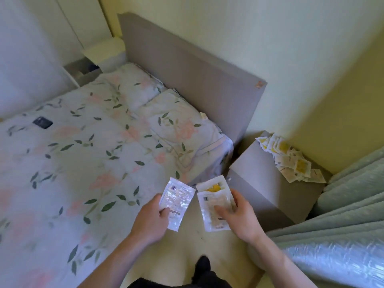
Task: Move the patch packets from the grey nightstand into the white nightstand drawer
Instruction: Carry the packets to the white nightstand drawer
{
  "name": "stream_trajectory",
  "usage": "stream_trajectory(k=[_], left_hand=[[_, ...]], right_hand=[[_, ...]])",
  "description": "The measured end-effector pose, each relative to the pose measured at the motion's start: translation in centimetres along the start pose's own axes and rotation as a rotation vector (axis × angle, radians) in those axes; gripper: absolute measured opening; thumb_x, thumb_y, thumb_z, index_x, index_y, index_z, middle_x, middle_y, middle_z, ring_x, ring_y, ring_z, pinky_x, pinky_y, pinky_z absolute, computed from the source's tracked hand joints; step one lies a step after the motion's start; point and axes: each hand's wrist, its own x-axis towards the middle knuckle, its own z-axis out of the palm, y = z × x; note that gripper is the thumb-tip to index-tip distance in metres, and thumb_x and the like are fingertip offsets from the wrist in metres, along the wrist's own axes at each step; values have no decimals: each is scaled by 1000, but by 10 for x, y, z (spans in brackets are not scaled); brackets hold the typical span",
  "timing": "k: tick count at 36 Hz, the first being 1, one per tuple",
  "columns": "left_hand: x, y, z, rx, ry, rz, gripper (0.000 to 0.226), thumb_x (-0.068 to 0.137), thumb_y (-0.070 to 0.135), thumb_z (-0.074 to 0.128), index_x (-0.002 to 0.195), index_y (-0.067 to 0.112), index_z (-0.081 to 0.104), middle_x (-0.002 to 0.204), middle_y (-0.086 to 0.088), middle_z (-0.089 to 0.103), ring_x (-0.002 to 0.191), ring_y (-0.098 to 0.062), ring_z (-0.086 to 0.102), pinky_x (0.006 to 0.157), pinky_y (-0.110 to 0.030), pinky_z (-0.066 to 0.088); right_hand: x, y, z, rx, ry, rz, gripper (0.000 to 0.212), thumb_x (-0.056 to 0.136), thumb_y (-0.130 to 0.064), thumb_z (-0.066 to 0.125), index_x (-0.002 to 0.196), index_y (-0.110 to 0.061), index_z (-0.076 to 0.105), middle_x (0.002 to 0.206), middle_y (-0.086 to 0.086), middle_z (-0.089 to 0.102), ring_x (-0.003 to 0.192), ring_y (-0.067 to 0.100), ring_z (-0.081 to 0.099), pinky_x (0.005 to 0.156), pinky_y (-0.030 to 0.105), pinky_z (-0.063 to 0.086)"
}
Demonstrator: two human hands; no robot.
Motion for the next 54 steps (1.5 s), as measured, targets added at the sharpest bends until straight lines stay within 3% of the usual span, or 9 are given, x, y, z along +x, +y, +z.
stream_trajectory(k=[5, 10, 14, 18, 31, 37, 40, 50, 54], left_hand=[[-45, -69, -45, -71, 117, -82, 17, 96, 21, 50, 112, 22, 55, 103, 2, 68, 93, -22, 64, 83, -41, 54], [-105, -159, -96, -120, 239, -160, 18, 96, 19, 53, 114, 18, 56, 105, 0, 68, 94, -24, 64, 83, -40, 53], [-161, -241, -139, -167, 285, -186, 20, 95, 19, 54, 115, 25, 56, 112, 4, 70, 97, -21, 68, 86, -40, 54], [-215, -313, -179, -196, 358, -215, 18, 96, 19, 55, 112, 27, 55, 111, 6, 71, 96, -19, 68, 85, -41, 55], [-326, -466, -280, -313, 503, -249, 15, 100, 21, 54, 111, 30, 54, 109, 13, 65, 93, -2, 62, 83, -30, 58], [-349, -531, -331, -350, 527, -292, 14, 99, 21, 55, 110, 31, 54, 104, 10, 67, 92, -10, 65, 85, -38, 57], [-358, -569, -362, -331, 553, -297, 20, 100, 21, 56, 101, 40, 49, 98, 18, 64, 87, -2, 63, 80, -31, 56], [-428, -715, -466, -440, 639, -494, 12, 97, 15, 60, 94, 27, 57, 82, 4, 70, 72, -17, 64, 68, -38, 53], [-455, -774, -500, -482, 699, -569, 12, 97, 17, 60, 100, 29, 59, 89, 9, 71, 79, -14, 67, 76, -41, 56]], right_hand=[[-20, -38, 68, -73, -118, -77, 27, 88, -25, 74, 110, -32, 61, 97, -11, 75, 86, 4, 71, 78, 34, 61], [-57, -77, 165, -117, -223, -182, 27, 89, -17, 74, 110, -29, 62, 96, -8, 75, 85, 5, 71, 66, 16, 54], [-97, -101, 251, -103, -283, -196, 30, 88, -18, 74, 110, -34, 62, 91, -9, 75, 80, 8, 73, 72, 31, 61], [-143, -121, 332, -17, -283, -235, 28, 89, -11, 75, 111, -25, 63, 90, -5, 76, 77, 9, 74, 61, 16, 54], [-228, -182, 521, -89, -501, -318, 29, 88, -15, 79, 113, -22, 65, 98, -3, 76, 90, 16, 74, 73, 28, 60], [-242, -218, 604, -155, -554, -359, 34, 88, -17, 79, 116, -27, 64, 100, -6, 76, 91, 12, 73, 78, 31, 61], [-251, -236, 652, -181, -582, -369, 28, 90, -16, 76, 113, -25, 65, 95, -6, 76, 88, 13, 74, 70, 24, 59], [-293, -294, 830, -182, -722, -341, 30, 91, -16, 75, 118, -21, 62, 100, 0, 73, 78, 2, 71, 61, 15, 55], [-321, -322, 908, -213, -778, -388, 27, 91, -21, 75, 114, -26, 62, 98, -2, 73, 77, 2, 70, 60, 13, 53]])
